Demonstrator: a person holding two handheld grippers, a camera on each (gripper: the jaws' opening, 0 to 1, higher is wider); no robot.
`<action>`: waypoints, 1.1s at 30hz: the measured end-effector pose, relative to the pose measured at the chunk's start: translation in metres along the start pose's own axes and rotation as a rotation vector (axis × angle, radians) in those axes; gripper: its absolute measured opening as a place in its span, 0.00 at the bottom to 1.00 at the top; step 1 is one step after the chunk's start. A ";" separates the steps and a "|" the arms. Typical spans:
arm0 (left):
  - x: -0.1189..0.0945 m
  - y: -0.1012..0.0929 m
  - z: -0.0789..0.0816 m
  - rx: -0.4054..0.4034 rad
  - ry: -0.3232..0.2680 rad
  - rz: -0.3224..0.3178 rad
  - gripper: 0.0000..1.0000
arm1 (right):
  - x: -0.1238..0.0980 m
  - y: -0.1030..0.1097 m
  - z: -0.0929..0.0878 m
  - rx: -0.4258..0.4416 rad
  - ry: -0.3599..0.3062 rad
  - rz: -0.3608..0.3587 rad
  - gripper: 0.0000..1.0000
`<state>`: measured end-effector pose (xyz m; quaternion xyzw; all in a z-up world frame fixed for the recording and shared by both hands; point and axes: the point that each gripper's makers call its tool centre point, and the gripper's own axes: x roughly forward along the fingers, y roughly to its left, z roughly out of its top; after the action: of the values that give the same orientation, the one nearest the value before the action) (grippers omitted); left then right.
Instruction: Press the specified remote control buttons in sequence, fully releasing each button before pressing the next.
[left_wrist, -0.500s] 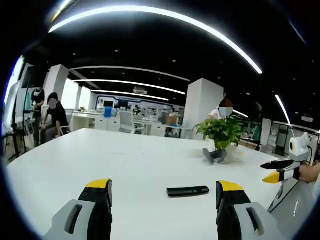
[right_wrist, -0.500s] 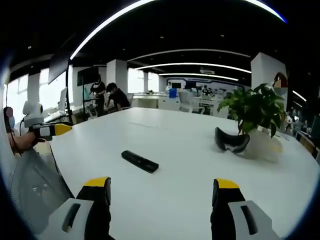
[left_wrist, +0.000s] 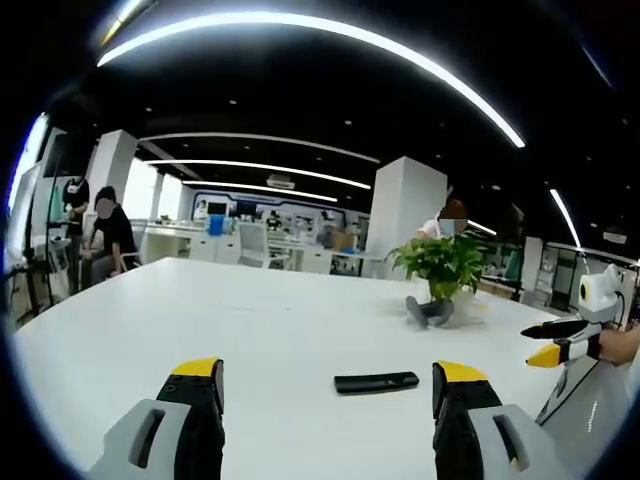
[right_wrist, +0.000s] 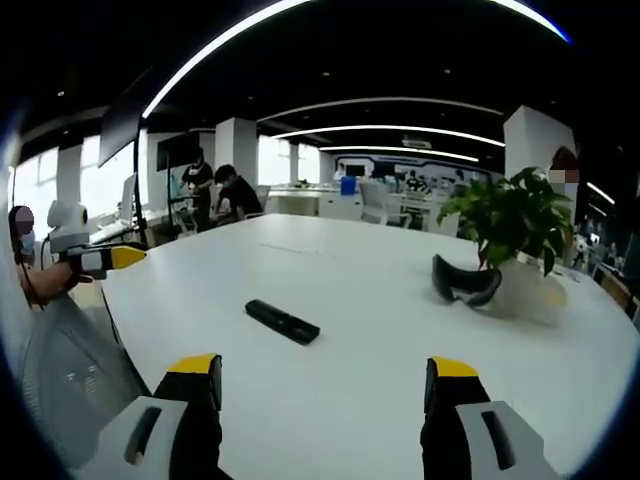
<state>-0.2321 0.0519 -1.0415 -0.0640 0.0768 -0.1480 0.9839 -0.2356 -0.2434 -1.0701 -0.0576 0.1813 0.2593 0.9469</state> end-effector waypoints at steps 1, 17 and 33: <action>0.000 0.000 0.000 0.001 0.001 0.000 0.89 | 0.000 0.001 0.000 -0.001 0.001 0.002 0.83; 0.003 -0.004 -0.001 -0.008 0.019 -0.033 0.89 | 0.001 0.002 -0.002 -0.008 0.020 0.026 0.78; 0.017 -0.008 -0.037 0.065 0.268 -0.175 0.84 | 0.001 0.003 0.000 -0.022 0.020 0.041 0.75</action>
<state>-0.2243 0.0350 -1.0787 -0.0181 0.1966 -0.2426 0.9498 -0.2368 -0.2404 -1.0707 -0.0671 0.1888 0.2801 0.9388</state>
